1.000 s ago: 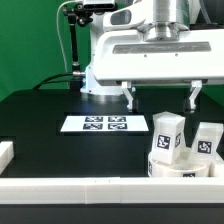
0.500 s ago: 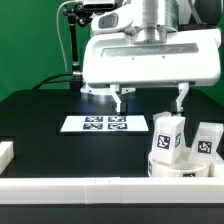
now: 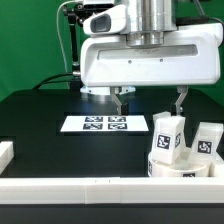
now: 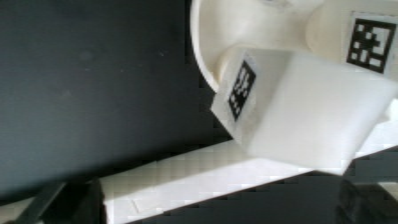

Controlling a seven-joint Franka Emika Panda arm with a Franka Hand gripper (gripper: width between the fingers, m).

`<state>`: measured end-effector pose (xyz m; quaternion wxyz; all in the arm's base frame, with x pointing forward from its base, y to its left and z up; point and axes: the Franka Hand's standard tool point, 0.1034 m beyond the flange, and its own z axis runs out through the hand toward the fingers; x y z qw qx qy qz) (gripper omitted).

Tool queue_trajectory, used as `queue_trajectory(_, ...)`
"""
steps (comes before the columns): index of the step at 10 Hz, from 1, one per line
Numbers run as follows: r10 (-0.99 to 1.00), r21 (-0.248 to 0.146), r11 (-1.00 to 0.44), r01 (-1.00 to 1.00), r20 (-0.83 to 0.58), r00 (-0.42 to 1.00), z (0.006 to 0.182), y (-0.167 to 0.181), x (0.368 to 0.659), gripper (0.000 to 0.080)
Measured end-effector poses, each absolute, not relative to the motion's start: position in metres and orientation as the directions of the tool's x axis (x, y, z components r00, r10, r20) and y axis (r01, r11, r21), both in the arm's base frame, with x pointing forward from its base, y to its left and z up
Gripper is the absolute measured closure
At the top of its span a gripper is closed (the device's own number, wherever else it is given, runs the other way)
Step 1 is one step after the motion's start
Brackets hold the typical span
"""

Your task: Assemble stool

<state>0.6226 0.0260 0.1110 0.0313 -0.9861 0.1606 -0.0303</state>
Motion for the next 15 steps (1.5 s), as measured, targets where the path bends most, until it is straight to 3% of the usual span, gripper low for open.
queue_trajectory(3,-0.534,-0.064,-0.843,-0.533,-0.006,0.845,0.108,0.029,0.623,0.015)
queue_trajectory(9,-0.545,-0.064,-0.837,-0.544,-0.004,0.838,0.107,0.039,0.623,0.015)
queue_trajectory(15,-0.534,-0.069,-0.845,-0.531,0.041,0.845,0.094,0.046,0.631,0.015)
